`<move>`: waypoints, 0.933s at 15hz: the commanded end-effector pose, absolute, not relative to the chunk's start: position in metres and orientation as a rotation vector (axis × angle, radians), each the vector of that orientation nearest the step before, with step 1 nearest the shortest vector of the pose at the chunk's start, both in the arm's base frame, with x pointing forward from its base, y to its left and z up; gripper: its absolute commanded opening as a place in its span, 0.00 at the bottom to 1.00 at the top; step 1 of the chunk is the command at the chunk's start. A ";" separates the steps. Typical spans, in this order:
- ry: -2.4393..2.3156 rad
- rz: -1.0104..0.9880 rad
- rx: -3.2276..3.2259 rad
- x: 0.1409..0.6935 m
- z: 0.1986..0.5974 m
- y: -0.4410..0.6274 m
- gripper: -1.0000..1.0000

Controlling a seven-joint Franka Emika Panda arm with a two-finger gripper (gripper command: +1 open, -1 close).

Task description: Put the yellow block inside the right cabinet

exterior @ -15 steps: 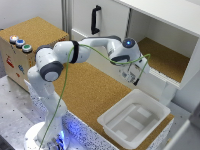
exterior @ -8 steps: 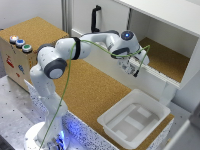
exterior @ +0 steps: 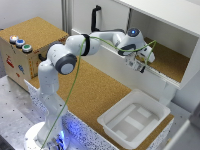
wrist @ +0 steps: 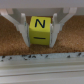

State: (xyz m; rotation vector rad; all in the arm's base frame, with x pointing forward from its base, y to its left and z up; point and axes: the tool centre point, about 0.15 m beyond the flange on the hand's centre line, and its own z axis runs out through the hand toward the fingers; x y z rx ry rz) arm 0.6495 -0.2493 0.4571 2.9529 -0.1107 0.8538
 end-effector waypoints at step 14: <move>-0.159 0.661 3.012 0.521 0.468 -0.212 1.00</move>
